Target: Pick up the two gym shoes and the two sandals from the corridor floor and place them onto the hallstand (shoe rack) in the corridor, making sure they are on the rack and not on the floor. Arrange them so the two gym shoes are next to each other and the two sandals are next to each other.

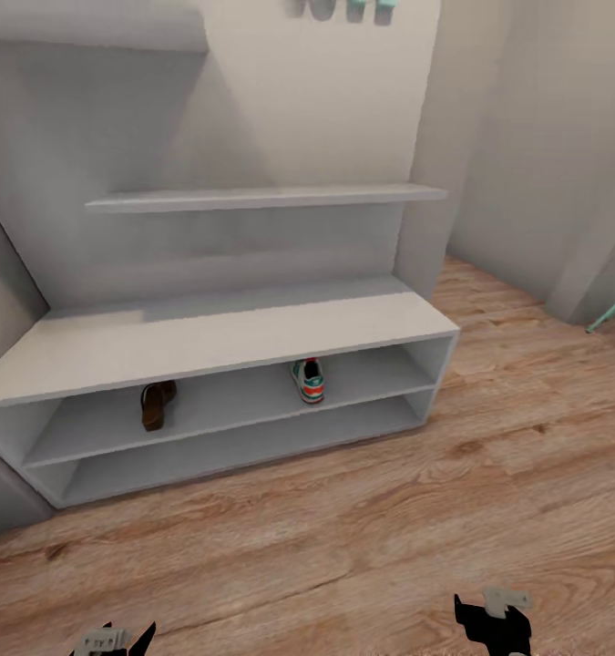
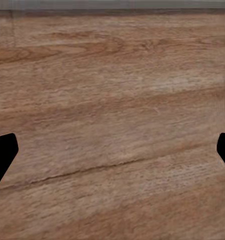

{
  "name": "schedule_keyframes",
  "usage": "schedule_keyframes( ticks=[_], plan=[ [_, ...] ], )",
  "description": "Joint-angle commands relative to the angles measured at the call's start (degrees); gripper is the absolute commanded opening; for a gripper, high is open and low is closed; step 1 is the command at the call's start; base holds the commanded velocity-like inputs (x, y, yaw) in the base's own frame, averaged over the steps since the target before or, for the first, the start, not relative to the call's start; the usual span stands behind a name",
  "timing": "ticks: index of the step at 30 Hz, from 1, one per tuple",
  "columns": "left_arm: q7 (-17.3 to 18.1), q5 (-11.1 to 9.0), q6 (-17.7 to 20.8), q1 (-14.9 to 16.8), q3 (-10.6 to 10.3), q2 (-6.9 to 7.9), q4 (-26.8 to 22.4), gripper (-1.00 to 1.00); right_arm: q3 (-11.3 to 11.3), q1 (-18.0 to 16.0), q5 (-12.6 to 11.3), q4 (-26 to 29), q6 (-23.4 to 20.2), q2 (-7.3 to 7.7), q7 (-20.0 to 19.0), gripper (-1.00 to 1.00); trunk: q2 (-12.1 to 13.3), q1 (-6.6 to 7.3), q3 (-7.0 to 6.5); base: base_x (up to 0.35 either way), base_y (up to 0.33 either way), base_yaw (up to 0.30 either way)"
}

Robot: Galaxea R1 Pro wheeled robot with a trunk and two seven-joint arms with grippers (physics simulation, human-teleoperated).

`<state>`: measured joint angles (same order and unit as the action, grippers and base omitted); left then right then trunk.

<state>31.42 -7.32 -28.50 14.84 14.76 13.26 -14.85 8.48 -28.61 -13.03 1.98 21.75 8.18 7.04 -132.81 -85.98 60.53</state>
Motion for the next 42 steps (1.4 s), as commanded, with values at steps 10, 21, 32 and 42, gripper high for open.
schedule_keyframes(
  ticks=[10, 21, 32, 42],
  plan=[
    [0.6, -0.6, 0.1, 0.0, 0.1, 0.01, 0.1, 1.00, 0.5, 0.0, -0.5, 0.0, 0.1, -0.01, 0.1, 1.00, 0.0, 0.02, 0.04, 0.000, 0.000, -0.299],
    [0.6, -0.6, 0.1, 0.0, 0.2, 0.01, 0.1, 1.00, 0.5, 0.0, -0.5, 0.0, 0.1, -0.01, 0.1, 1.00, 0.0, 0.02, 0.04, 0.000, 0.000, -0.300],
    [0.4, -0.6, 0.1, 0.0, 0.2, 0.01, 0.1, 1.00, 0.5, 0.0, -0.5, 0.0, 0.1, -0.01, 0.1, 1.00, 0.0, 0.02, 0.04, 0.000, 0.000, -0.300],
    [-2.8, -0.6, 0.0, 0.0, 0.1, -0.13, 0.1, 1.00, 0.5, 0.0, -0.5, 0.0, 0.1, -0.01, 0.2, 1.00, 0.0, 0.02, 0.04, 0.081, -0.059, -0.300]
  ],
)
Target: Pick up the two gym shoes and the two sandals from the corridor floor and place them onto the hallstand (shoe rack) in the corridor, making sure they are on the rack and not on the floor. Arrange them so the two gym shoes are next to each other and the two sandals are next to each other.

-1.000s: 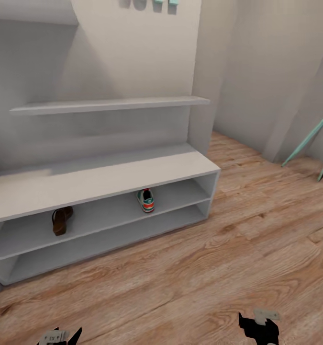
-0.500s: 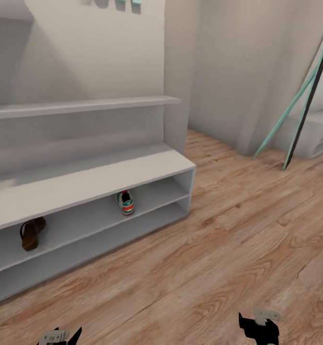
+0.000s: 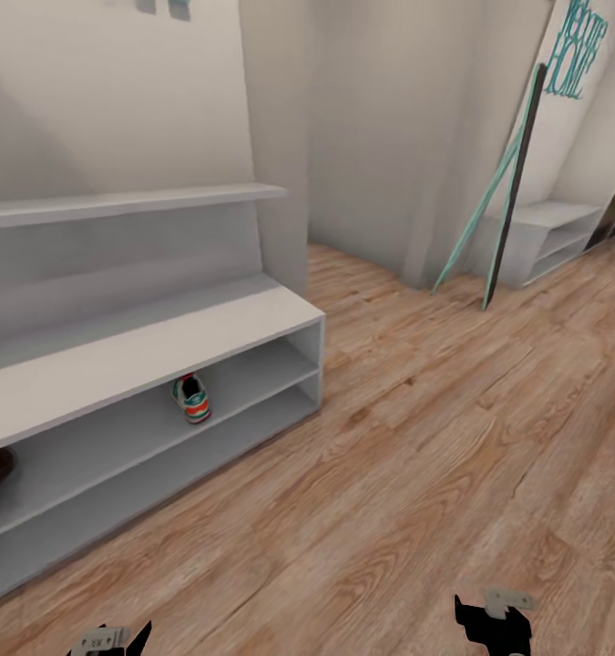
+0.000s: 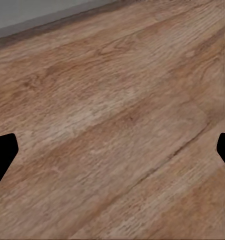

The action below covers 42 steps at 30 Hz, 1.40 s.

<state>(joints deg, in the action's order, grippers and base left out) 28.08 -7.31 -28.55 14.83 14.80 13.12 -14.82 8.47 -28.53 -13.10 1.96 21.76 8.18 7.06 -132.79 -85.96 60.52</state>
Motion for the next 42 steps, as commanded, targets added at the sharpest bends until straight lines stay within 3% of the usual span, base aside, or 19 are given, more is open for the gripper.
schedule_keyframes(
  ticks=[1, 26, 42],
  plan=[
    [0.5, -0.6, 0.1, 0.0, 0.1, 0.01, 0.1, 1.00, 0.5, 0.0, -0.4, 0.0, 0.1, -0.01, 0.1, 1.00, 0.0, -0.01, 0.05, 0.166, -0.161, -0.300],
    [0.2, -0.6, 0.1, 0.0, 0.1, -0.02, 0.1, 1.00, 0.5, 0.0, -0.4, 0.0, 0.1, -0.01, 0.1, 1.00, 0.0, -0.01, 0.05, 0.195, -0.201, -0.300],
    [-0.1, -0.6, 0.1, 0.0, 0.2, 0.06, 0.1, 1.00, 0.5, 0.1, -0.4, 0.0, 0.1, -0.03, 0.1, 1.00, 0.0, -0.01, 0.05, 0.294, -0.166, -0.300]
  ],
)
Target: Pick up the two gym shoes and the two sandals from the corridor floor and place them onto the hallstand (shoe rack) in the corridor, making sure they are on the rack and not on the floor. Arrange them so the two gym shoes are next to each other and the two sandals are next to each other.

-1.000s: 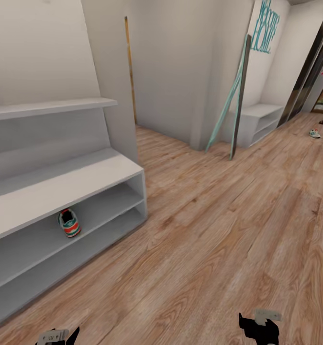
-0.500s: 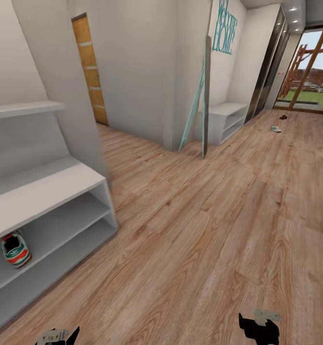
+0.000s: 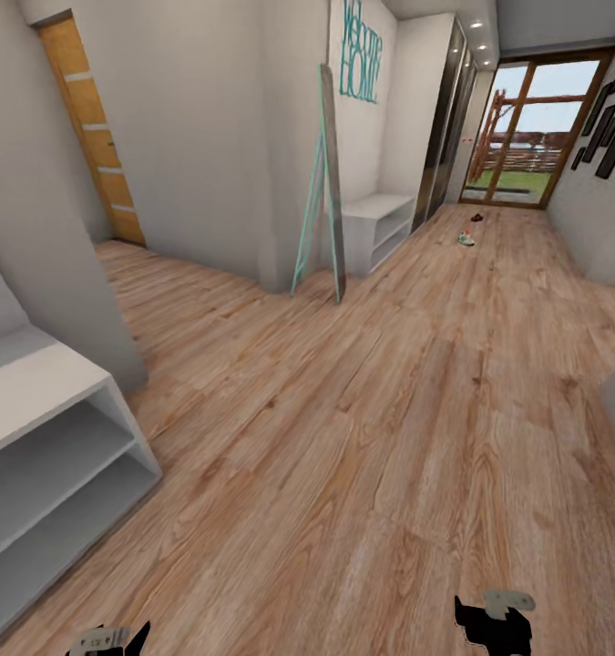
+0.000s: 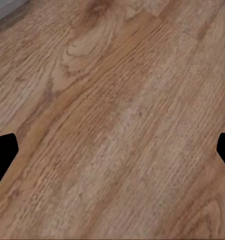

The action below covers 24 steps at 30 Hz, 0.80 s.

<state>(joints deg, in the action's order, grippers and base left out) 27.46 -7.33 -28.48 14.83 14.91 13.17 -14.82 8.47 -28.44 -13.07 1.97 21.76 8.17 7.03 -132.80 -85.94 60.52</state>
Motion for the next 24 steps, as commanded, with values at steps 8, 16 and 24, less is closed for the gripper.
schedule_keyframes(
  ticks=[8, 16, 24],
  plan=[
    [0.4, -0.6, 0.1, 0.0, 0.1, 0.02, 0.1, 1.00, 0.5, 0.0, -0.4, 0.0, 0.1, -0.07, 0.1, 1.00, 0.0, -0.02, 0.05, 0.334, -0.053, -0.300],
    [0.4, -0.6, 0.1, 0.0, 0.1, 0.02, 0.1, 1.00, 0.5, 0.0, -0.4, 0.0, 0.1, -0.10, 0.1, 1.00, 0.0, -0.02, 0.05, 0.339, -0.004, -0.300],
    [0.4, -0.7, 0.1, 0.0, 0.1, 0.02, 0.1, 1.00, 0.5, 0.0, -0.4, 0.0, 0.1, -0.35, 0.1, 1.00, 0.0, -0.02, 0.05, 0.339, 0.000, -0.300]
  ],
)
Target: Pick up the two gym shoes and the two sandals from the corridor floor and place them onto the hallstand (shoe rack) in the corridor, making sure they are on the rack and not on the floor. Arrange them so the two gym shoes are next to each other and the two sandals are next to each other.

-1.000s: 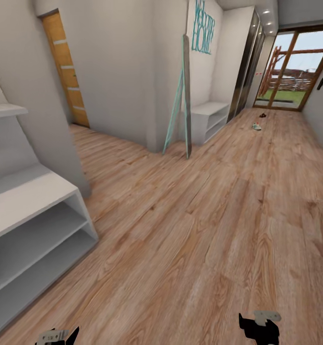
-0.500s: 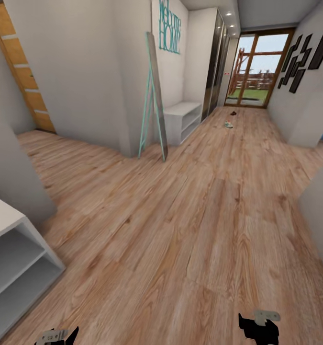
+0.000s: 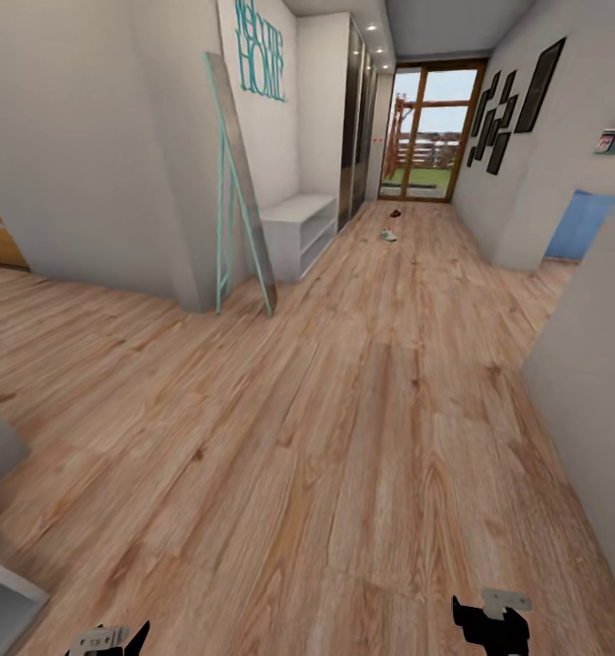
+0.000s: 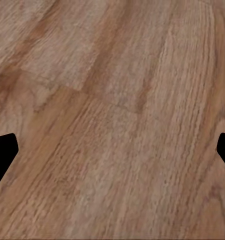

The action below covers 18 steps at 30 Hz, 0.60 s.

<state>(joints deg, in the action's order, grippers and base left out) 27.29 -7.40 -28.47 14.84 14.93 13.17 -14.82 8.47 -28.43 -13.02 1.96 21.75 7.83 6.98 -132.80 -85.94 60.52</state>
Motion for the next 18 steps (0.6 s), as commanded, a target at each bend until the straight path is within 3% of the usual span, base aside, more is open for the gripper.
schedule_keyframes(
  ticks=[1, 18],
  plan=[
    [0.6, -0.6, 0.1, 0.0, 0.1, 0.01, 0.1, 1.00, 0.5, 0.0, -0.4, 0.0, 0.1, -0.03, 0.2, 1.00, 0.0, -0.03, 0.05, 0.339, 0.000, -0.300],
    [0.6, -0.6, 0.1, 0.0, 0.1, 0.02, 0.1, 1.00, 0.5, 0.0, -0.4, -0.1, 0.1, -0.17, 0.2, 1.00, 0.0, -0.03, 0.05, 0.339, 0.000, -0.300]
  ],
)
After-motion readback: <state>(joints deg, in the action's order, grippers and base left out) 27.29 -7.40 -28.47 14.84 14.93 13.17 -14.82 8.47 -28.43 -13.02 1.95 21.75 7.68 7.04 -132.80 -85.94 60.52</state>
